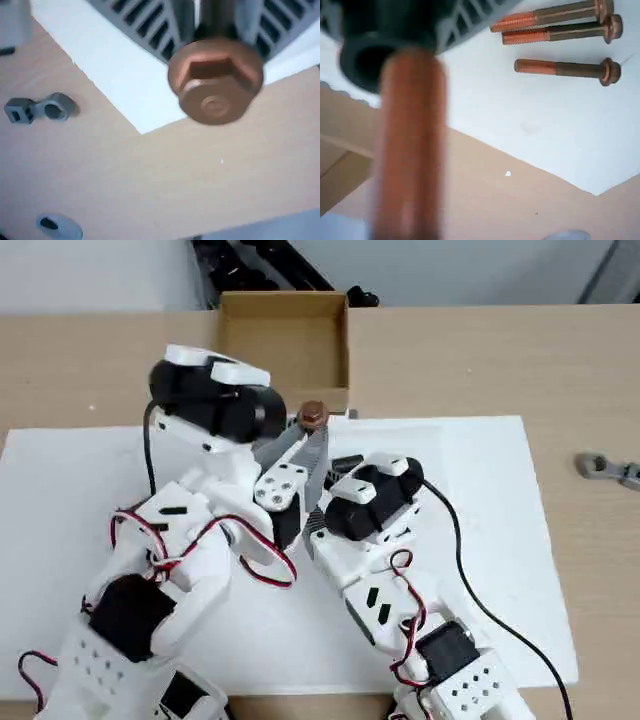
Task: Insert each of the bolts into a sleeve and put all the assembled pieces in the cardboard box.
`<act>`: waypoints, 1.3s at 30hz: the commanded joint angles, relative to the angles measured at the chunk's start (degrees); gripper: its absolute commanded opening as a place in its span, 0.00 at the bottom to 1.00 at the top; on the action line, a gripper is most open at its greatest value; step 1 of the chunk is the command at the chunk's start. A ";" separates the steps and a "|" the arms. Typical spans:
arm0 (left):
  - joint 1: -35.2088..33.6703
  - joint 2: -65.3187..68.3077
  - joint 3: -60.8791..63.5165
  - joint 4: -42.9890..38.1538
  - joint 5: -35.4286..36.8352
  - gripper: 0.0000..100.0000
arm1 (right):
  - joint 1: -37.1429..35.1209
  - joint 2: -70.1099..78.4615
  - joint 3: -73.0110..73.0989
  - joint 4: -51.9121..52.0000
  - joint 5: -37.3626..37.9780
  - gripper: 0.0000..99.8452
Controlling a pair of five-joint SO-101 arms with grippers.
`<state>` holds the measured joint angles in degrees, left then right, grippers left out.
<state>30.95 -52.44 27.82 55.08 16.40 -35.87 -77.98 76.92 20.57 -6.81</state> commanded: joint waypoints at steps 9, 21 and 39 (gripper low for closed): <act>-6.15 -0.62 5.67 -7.21 -0.26 0.01 | 0.57 -1.01 -0.79 -1.45 0.18 0.00; -2.46 -0.62 5.93 -9.93 0.09 0.01 | 0.57 -1.01 -0.70 -1.45 0.18 0.00; -4.13 -0.62 10.68 -8.70 -0.26 0.01 | 0.57 -1.01 -0.70 -1.45 0.26 0.00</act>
<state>27.60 -52.44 38.73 46.99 16.04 -35.87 -77.89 77.01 20.57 -6.81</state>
